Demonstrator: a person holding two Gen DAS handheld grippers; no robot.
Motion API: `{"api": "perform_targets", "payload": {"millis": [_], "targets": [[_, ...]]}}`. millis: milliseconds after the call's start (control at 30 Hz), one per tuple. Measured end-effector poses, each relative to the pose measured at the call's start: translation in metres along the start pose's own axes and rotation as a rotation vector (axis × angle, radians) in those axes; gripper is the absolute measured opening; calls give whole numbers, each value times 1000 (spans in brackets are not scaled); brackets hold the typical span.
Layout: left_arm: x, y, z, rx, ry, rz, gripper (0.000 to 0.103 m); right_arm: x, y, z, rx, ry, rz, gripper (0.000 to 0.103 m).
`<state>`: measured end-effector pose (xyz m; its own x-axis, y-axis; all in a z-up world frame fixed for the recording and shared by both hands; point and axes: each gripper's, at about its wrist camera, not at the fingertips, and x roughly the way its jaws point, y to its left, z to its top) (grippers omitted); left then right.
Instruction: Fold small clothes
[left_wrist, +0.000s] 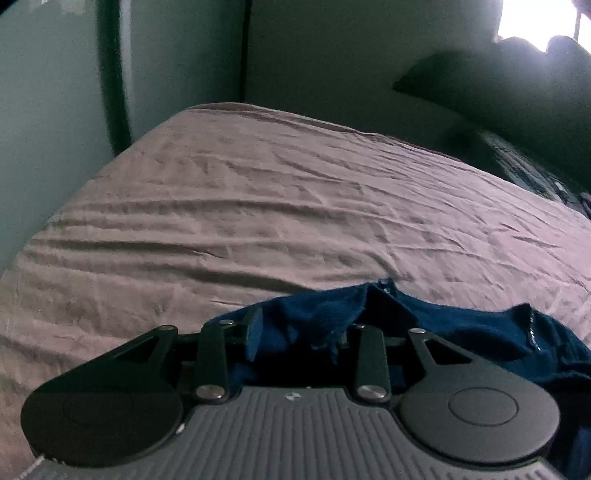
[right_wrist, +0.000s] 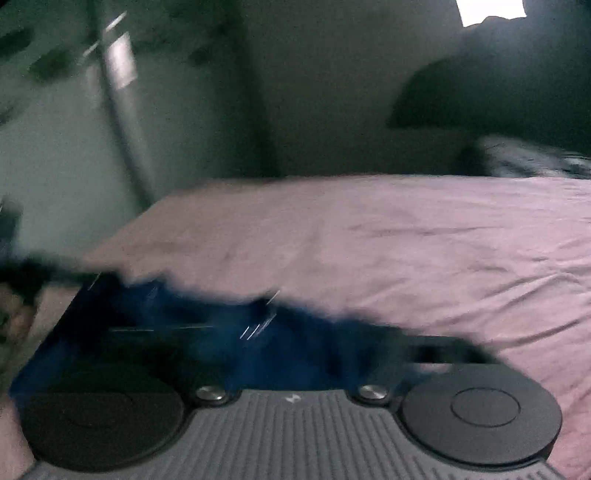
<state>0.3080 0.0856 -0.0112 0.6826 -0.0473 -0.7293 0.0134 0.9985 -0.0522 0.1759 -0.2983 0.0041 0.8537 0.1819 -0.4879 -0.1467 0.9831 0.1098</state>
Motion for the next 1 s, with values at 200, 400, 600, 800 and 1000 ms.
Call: {"api": "perform_targets", "payload": {"millis": [200, 400, 600, 800, 1000], "targets": [[1, -11, -11, 83, -19, 25, 21, 7, 14, -12, -135, 116, 18, 101], [-6, -10, -24, 134, -33, 45, 21, 13, 0, -10, -44, 113, 67, 71], [-15, -6, -20, 81, -91, 29, 14, 28, 17, -20, -151, 192, 70, 11], [9, -20, -3, 72, -34, 66, 20, 31, -1, -8, 3, 86, -58, 10], [-15, -5, -5, 50, -115, 153, 88, 43, -2, -9, 94, 114, -260, 96]]}}
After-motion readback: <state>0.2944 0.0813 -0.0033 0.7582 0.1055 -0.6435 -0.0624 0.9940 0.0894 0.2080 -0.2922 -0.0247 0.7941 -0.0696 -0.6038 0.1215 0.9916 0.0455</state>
